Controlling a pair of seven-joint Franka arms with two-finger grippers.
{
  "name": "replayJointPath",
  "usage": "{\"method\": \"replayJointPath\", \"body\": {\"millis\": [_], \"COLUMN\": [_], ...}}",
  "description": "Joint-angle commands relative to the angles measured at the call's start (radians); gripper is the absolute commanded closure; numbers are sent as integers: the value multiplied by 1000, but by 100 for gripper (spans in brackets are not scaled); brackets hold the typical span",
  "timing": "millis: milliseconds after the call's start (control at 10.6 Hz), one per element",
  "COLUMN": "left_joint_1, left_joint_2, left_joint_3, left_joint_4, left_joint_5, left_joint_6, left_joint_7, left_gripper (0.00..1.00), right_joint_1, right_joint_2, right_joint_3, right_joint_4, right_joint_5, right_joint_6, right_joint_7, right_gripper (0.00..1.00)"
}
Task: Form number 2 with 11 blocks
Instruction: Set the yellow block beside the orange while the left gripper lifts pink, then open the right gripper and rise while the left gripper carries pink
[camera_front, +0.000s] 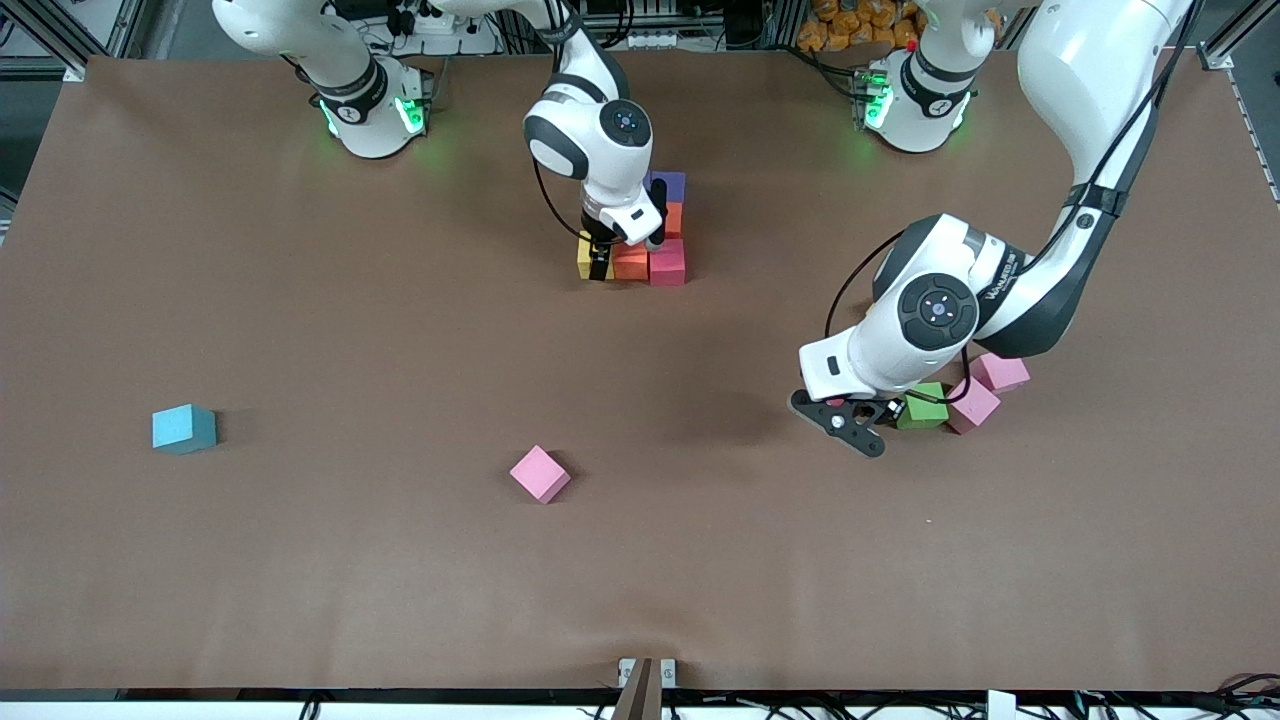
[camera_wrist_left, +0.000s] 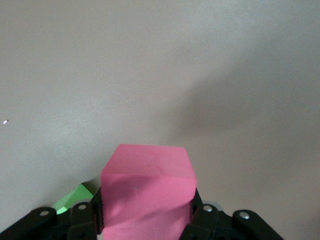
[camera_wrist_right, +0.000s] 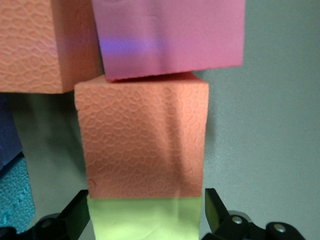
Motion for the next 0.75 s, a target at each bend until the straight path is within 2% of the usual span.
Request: {"method": "replayJointPath", "body": {"millis": [0,283,660], "left_joint_1": [-8,-29,-107], "left_joint_2": [-6,1,46], "left_joint_3": [-1,-3,-1], "left_joint_4": [12,30,65], "left_joint_5": [-26,-67,-69], "left_joint_6": [-24,-24,-22], "left_joint_7": [-19,-59,-232], "left_gripper": [66,66,67], "right_joint_1": [-6,-7,-16], "right_joint_2": [-5,-51,-104], "right_joint_3": [3,3,1], "right_joint_4": [11,2,-13], "right_joint_5": [-10,-10,-10], "right_joint_6": [-17,-58,-104], "right_joint_7": [7,5,1], "right_gripper": [0,0,0]}}
